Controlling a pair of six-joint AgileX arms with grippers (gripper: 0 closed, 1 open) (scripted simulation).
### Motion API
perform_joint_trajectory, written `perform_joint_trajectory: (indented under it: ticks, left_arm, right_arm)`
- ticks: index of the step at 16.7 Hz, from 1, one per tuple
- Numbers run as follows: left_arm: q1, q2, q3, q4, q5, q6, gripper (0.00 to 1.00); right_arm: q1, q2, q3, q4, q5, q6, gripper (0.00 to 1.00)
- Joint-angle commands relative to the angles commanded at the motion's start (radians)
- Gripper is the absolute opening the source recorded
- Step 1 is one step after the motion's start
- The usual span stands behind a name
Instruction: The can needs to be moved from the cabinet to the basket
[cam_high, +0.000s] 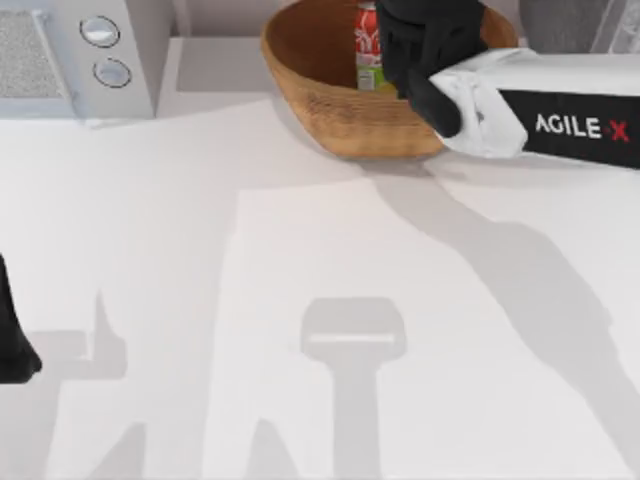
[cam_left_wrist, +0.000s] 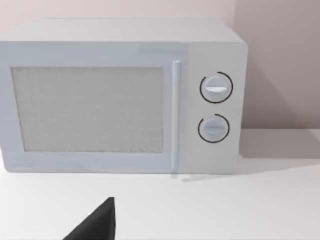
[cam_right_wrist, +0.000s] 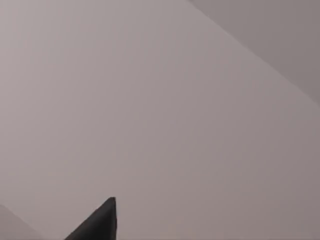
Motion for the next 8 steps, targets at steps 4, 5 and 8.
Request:
perform_joint_trajectory:
  ticks: [4, 5, 8]
  left_arm:
    - [0.0, 0.0, 0.0, 0.0, 0.0, 0.0, 1.0]
    - [0.0, 0.0, 0.0, 0.0, 0.0, 0.0, 1.0]
    - [0.0, 0.0, 0.0, 0.0, 0.0, 0.0, 1.0]
  right_arm:
    - [-0.024, -0.075, -0.049, -0.014, -0.013, 0.005, 1.0]
    - [-0.034, -0.112, -0.076, -0.025, -0.022, 0.004, 1.0]
    - [-0.075, -0.27, -0.195, -0.07, -0.062, 0.002, 1.0]
